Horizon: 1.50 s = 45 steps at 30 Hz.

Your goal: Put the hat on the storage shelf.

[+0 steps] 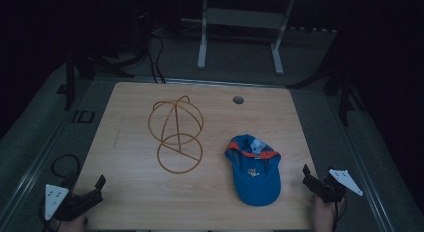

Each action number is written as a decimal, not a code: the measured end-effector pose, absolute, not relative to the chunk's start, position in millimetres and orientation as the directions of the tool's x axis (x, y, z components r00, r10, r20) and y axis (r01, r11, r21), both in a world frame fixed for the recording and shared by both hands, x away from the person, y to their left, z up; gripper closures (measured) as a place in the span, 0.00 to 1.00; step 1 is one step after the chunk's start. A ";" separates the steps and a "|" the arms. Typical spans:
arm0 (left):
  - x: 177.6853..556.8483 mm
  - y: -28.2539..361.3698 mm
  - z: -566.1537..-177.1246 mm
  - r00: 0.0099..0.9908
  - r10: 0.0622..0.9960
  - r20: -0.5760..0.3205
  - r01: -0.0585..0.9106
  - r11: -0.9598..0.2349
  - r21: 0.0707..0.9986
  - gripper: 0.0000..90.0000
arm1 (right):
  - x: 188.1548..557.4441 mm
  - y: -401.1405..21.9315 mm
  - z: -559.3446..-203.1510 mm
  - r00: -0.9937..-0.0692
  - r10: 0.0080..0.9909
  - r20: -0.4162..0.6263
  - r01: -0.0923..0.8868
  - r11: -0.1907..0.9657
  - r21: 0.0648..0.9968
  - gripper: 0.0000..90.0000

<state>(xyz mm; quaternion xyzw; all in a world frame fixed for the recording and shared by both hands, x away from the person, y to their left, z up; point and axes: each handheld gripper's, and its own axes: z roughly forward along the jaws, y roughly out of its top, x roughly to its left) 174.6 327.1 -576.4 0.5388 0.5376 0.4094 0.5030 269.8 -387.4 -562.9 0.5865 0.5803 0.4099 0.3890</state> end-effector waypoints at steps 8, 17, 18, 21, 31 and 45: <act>174.8 323.9 -576.1 0.072 0.994 -0.078 0.171 0.064 0.983 0.03 | 270.4 -388.5 -562.9 0.013 0.999 0.042 0.370 -0.044 0.928 0.15; 175.8 322.1 -573.4 0.022 0.997 -0.080 0.214 0.073 0.974 0.03 | 272.8 -387.7 -562.2 -0.003 0.999 0.034 0.417 -0.029 0.908 0.15; 176.1 320.4 -573.3 0.011 0.998 -0.062 0.214 0.058 0.975 0.03 | 273.9 -387.6 -560.7 -0.016 0.999 0.038 0.431 -0.028 0.902 0.15; 177.5 315.3 -572.9 -0.009 1.000 -0.022 0.228 0.023 0.973 0.03 | 277.0 -387.9 -555.3 -0.046 0.997 0.069 0.448 -0.041 0.893 0.15; 179.4 306.8 -569.0 0.005 0.995 -0.095 0.281 0.090 0.955 0.04 | 300.0 -378.6 -528.2 -0.188 0.978 0.095 0.527 0.019 0.850 0.16; 176.1 285.1 -557.5 0.100 0.993 -0.070 0.347 0.031 0.937 0.03 | 346.2 -332.0 -504.7 -0.436 0.892 0.116 0.583 0.182 0.792 0.16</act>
